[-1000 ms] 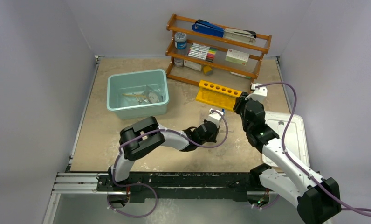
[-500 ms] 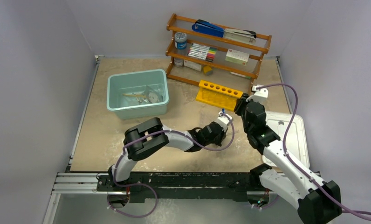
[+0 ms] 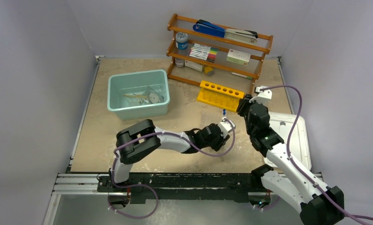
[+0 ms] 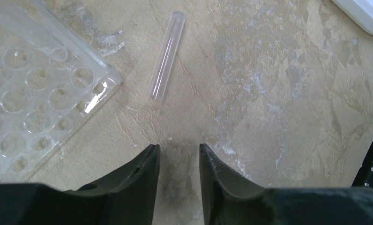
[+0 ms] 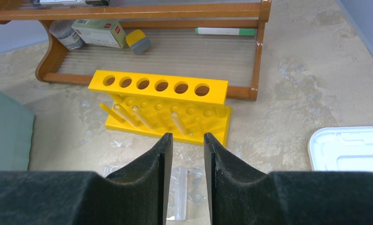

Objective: Organize the chemistry lab equipment

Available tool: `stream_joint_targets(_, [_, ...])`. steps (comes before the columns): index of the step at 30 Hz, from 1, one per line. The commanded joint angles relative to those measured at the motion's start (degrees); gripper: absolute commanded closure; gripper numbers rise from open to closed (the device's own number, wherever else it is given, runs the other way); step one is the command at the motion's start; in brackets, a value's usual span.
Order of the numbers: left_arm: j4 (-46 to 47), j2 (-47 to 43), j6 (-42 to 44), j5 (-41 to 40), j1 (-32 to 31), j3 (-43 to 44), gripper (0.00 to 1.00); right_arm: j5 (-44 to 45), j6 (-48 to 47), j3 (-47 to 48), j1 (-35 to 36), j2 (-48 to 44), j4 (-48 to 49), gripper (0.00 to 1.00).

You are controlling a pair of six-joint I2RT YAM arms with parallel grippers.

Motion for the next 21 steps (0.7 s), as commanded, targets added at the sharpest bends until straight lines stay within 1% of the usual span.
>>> stream_joint_targets(1, [-3.0, -2.5, 5.2, -0.8, -0.1, 5.6, 0.62, 2.0, 0.4, 2.0, -0.4, -1.8, 0.5, 0.67])
stream_joint_targets(5, [-6.7, 0.4, 7.7, 1.3, -0.1, 11.6, 0.60, 2.2, 0.1, 2.8, -0.4, -2.9, -0.5, 0.67])
stream_joint_targets(9, [-8.0, 3.0, 9.3, 2.8, -0.1, 15.5, 0.60, 2.5, -0.2, 3.6, -0.4, -3.4, -1.3, 0.67])
stream_joint_targets(14, [-10.4, 6.6, 11.6, 3.4, 0.2, 19.4, 0.60, 2.7, -0.5, 4.9, -0.4, -4.0, -2.4, 0.67])
stream_joint_targets(21, [-9.9, 9.5, 12.8, 5.4, 0.5, 21.5, 0.61, 5.4, -0.4, 7.1, -0.4, -5.7, -4.3, 0.66])
